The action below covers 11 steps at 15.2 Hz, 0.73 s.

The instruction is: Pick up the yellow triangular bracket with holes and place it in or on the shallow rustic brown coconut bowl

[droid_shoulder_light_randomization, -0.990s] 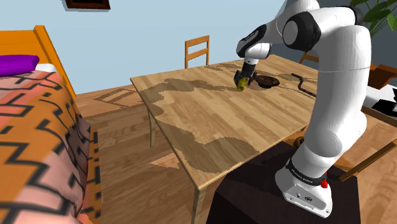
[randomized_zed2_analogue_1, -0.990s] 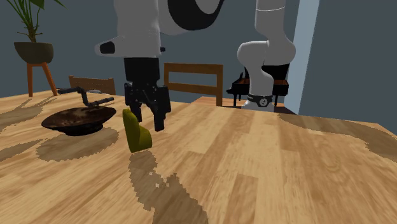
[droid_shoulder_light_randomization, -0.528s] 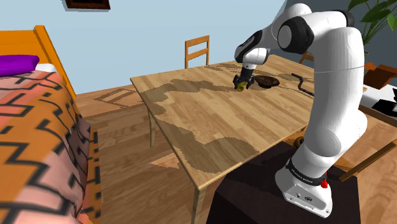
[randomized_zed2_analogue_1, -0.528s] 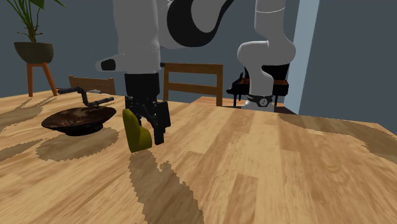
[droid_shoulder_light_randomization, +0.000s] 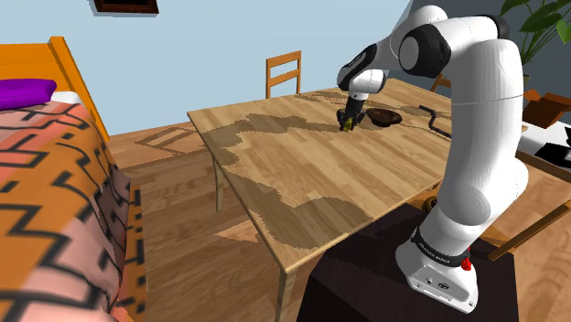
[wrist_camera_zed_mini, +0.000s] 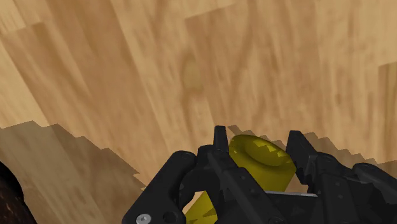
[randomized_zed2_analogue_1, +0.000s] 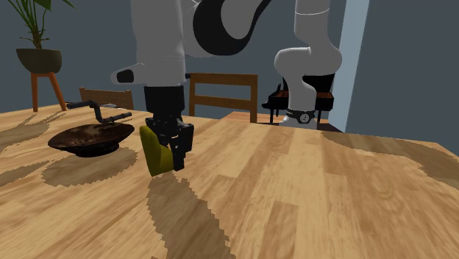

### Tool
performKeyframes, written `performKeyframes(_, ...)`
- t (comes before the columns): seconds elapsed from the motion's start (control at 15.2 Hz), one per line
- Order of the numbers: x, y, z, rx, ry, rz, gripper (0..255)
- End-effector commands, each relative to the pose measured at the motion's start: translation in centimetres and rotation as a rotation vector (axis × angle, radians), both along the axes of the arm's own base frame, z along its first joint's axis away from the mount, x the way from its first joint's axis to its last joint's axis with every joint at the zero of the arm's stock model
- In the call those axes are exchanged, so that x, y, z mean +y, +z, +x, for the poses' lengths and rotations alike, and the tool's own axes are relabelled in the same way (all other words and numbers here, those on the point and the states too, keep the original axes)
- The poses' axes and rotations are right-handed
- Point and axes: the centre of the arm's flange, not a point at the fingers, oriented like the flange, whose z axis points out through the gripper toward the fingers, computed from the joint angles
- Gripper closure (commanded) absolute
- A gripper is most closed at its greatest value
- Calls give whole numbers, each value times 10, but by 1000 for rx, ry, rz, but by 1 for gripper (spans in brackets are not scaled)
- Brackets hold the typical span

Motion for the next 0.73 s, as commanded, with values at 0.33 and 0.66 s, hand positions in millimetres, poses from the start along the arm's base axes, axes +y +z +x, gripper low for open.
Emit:
performKeyframes(0.33,0,0,0,0,0,0,255)
performKeyframes(0.66,0,16,0,0,0,0,255)
